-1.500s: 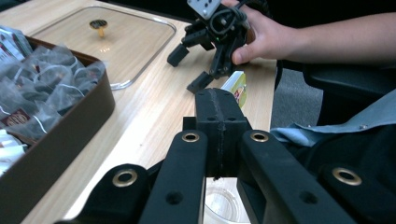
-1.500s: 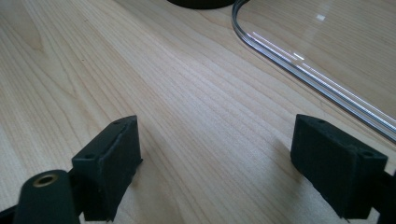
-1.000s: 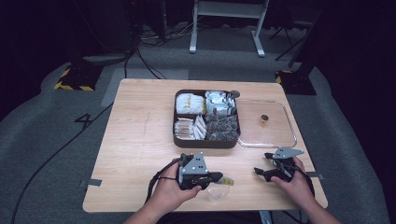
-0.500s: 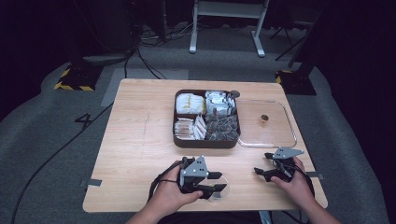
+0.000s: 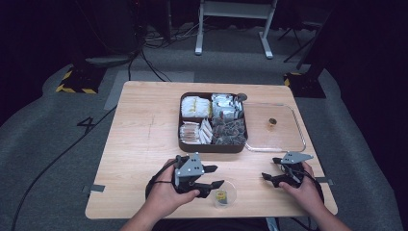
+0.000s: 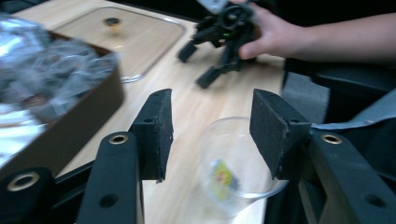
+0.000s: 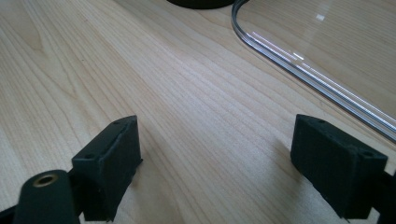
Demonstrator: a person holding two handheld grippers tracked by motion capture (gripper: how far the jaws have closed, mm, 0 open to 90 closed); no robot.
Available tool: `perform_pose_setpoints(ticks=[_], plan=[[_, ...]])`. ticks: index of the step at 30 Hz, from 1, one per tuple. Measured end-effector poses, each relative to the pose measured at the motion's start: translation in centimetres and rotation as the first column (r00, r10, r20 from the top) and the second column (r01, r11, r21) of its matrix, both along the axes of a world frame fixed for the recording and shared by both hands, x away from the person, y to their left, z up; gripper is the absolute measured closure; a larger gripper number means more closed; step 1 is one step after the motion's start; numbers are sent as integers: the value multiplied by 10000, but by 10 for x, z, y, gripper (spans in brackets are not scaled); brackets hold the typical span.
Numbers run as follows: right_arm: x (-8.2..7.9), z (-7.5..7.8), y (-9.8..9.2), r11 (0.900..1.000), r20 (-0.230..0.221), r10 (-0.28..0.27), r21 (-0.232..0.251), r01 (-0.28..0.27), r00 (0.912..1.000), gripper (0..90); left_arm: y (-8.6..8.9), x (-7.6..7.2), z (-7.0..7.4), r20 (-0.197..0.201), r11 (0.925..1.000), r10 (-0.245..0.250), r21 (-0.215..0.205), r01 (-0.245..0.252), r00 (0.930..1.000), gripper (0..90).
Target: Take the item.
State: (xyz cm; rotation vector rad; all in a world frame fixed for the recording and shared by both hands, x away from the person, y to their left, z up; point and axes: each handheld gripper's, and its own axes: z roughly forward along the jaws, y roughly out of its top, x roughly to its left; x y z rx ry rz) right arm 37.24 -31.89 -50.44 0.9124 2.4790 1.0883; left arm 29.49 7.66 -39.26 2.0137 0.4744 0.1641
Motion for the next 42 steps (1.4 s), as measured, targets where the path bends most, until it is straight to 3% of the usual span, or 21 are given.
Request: perform_pose_setpoints(ticks=[8, 12, 15, 16, 18, 19, 20, 22, 23, 24, 28, 29, 32, 35, 36, 37, 38, 40, 41, 42], plan=[[0, 0, 0, 10000, 3, -13, 5, 13, 10000, 162, 26, 8, 4, 241, 9971, 755, 100, -758, 9969, 440], [0, 0, 0, 10000, -1, -10, 12, 10, 10000, 162, 40, 11, 5, 389, 9908, 1330, 204, -1338, 9904, 409], [0, 0, 0, 10000, -1, -9, 20, 9, 10000, 162, 52, 15, 3, 620, 9750, 2143, 472, -2173, 9748, 380], [0, 0, 0, 10000, -1, -9, 20, 9, 10000, 162, 52, 15, 3, 620, 9750, 2143, 472, -2173, 9748, 380], [0, 0, 0, 10000, -5, -10, 20, 10, 10000, 162, 60, 19, 0, 561, 9667, 2482, 496, -2510, 9671, 380], [0, 0, 0, 10000, -3, -6, 18, 6, 10000, 162, 68, 22, -3, 603, 9573, 2782, 648, -2819, 9586, 380], [0, 0, 0, 10000, -3, -6, 18, 6, 10000, 162, 68, 22, -3, 603, 9573, 2782, 648, -2819, 9586, 380], [0, 0, 0, 10000, -1, -16, 6, 16, 10000, 162, 75, 25, -6, 505, 9499, 3013, 705, -3044, 9522, 380], [0, 0, 0, 10000, 0, -8, 16, 8, 10000, 162, 82, 27, -8, 544, 9411, 3237, 842, -3274, 9446, 380], [0, 0, 0, 10000, -2, -9, 15, 9, 10000, 162, 82, 27, -8, 544, 9411, 3237, 842, -3274, 9446, 379], [0, 0, 0, 10000, -4, -8, 19, 8, 10000, 162, 95, 29, -14, 566, 9191, 3729, 1144, -3771, 9261, 371], [0, 0, 0, 10000, 2, -13, 7, 13, 10000, 162, 101, 29, -18, 530, 9090, 3961, 1179, -3997, 9167, 370], [0, 0, 0, 10000, -1, -9, 14, 9, 10000, 162, 109, 30, -24, 314, 8997, 4196, 1179, -4202, 9072, 367], [0, 0, 0, 10000, 2, -8, 7, 8, 10000, 162, 119, 30, -30, 260, 8829, 4503, 1357, -4495, 8925, 363], [0, 0, 0, 10000, 2, -8, 7, 8, 10000, 162, 119, 30, -30, 260, 8829, 4503, 1357, -4495, 8925, 356], [0, 0, 0, 10000, -3, -8, 14, 8, 10000, 162, 127, 30, -33, 225, 8686, 4745, 1501, -4722, 8800, 349], [0, 0, 0, 10000, -3, -8, 14, 8, 10000, 162, 127, 30, -33, 225, 8686, 4745, 1501, -4722, 8800, 348], [0, 0, 0, 10000, 0, -7, 13, 7, 10000, 162, 134, 31, -37, 137, 8550, 4990, 1554, -4948, 8665, 348], [0, 0, 0, 10000, -2, -7, 13, 7, 10000, 162, 140, 31, -43, -32, 8420, 5218, 1628, -5144, 8531, 348], [0, 0, 0, 10000, -1, -3, 20, 3, 10000, 162, 143, 32, -46, -91, 8374, 5284, 1705, -5193, 8490, 348]])
